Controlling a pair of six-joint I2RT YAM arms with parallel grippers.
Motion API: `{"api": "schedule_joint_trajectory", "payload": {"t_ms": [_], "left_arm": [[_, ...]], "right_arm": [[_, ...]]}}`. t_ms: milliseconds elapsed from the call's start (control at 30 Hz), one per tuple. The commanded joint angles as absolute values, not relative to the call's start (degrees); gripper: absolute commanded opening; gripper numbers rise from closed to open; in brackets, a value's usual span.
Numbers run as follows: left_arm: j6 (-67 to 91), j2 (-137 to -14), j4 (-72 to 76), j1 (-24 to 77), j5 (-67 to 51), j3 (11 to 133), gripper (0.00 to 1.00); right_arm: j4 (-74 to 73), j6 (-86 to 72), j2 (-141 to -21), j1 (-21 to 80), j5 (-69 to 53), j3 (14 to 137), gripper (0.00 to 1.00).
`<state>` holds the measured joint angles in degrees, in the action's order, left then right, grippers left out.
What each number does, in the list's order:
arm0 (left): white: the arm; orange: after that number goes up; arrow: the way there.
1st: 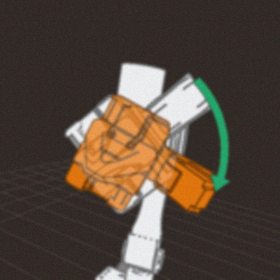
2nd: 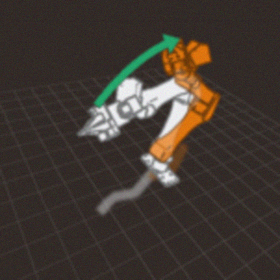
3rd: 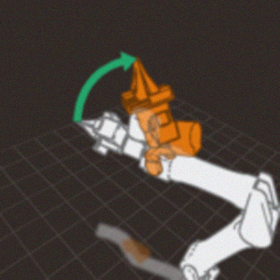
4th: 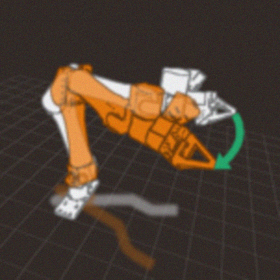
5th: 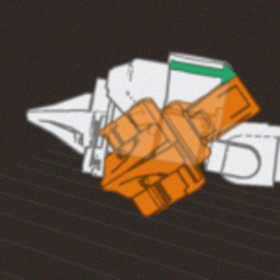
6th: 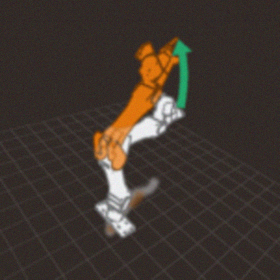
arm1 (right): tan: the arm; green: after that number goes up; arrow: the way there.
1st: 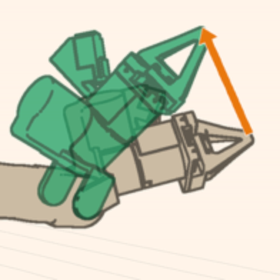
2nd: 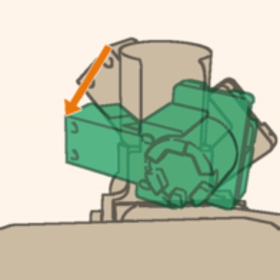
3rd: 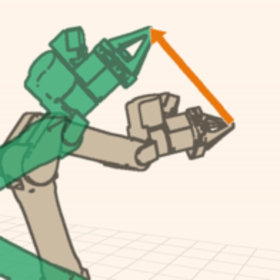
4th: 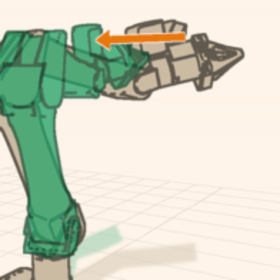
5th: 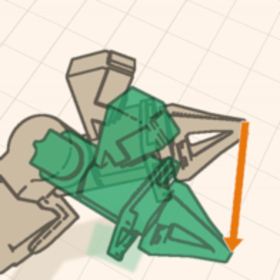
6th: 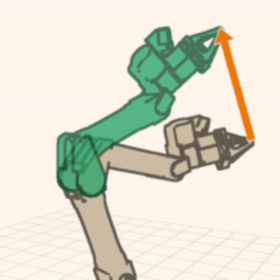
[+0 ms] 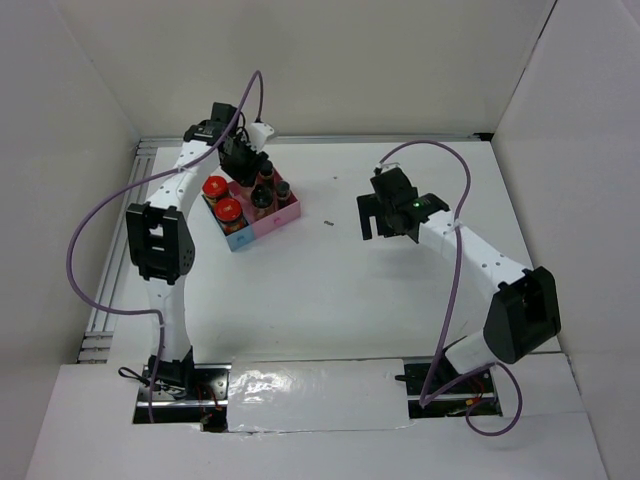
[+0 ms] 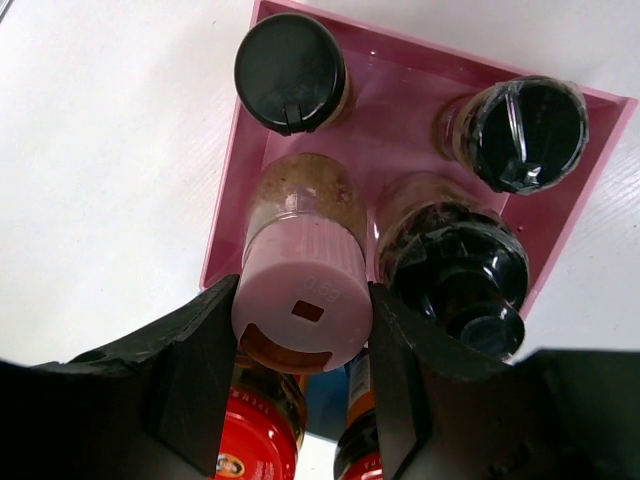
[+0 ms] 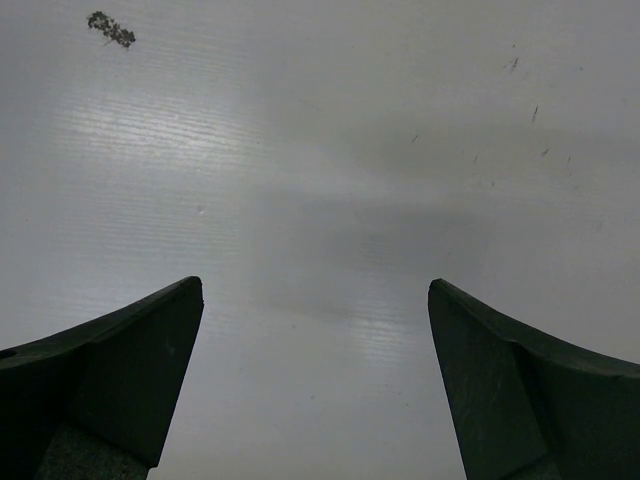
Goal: Organize the condiment bottles
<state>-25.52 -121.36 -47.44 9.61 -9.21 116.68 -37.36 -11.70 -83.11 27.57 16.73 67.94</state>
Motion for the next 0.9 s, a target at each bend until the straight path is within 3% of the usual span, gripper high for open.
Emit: {"api": "schedule_joint_trajectory", "payload": {"t_ms": [0,133,233,300,333,433,533,867], "left_arm": [[-26.81,-123.66,-47.02,9.67,-8.96,119.09,0.00],[-26.02,-125.33,-45.44,9.49,-8.70,119.09,0.01],[-25.31,-125.60,-44.74,9.41,-9.40,119.18,0.07],[-25.23,-125.68,-44.21,9.32,-9.40,119.09,0.22],[-25.05,-125.68,-44.03,9.23,-9.40,119.09,0.40],[-24.00,-125.33,-43.86,8.79,-10.02,119.79,0.69],[-23.38,-124.72,-43.42,8.35,-10.29,120.15,0.82],[-23.64,-120.86,-41.40,8.17,-8.62,120.50,0.93]], "right_arm": [[-37.53,-10.81,-84.11,28.12,17.84,70.58,1.00],[-37.71,-10.37,-85.34,28.04,17.84,71.28,1.00],[-37.97,-10.46,-85.52,28.21,17.84,71.37,1.00],[-37.97,-10.46,-85.52,28.30,17.93,71.28,1.00],[-37.97,-10.46,-85.43,28.30,18.10,71.28,1.00],[-37.97,-10.46,-85.43,28.30,18.02,71.19,1.00],[-38.14,-10.46,-85.52,28.21,18.02,71.45,1.00],[-38.50,-10.02,-86.40,28.48,17.84,74.00,1.00]]}}
